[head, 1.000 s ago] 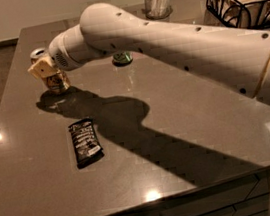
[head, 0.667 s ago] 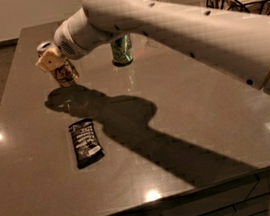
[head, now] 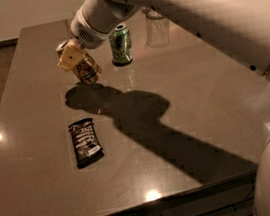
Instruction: Knock orange can over
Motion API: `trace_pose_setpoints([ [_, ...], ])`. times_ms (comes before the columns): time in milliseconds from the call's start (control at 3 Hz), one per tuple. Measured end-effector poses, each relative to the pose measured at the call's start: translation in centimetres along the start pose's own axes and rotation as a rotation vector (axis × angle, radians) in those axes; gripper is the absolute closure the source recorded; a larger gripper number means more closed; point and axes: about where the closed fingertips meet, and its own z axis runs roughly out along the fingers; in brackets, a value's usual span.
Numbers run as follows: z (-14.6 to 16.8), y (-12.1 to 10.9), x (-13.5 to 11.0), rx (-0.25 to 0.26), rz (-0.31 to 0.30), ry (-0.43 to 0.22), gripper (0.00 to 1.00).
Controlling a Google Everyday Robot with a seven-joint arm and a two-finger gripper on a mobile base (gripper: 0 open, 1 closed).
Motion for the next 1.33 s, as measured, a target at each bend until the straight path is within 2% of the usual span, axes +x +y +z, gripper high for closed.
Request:
trace_pose_setpoints([
  [333, -0.7, 0.2, 2.0, -0.043, -0.058, 0.113, 1.00],
  [667, -1.4, 0.6, 3.5, -0.082, -0.136, 0.197, 1.00],
  [1000, -1.8, 1.0, 4.2, -0.112, -0.205, 0.260, 0.84],
  [1333, -1.8, 1.3, 4.9, -0.146, -0.254, 0.317, 0.61],
])
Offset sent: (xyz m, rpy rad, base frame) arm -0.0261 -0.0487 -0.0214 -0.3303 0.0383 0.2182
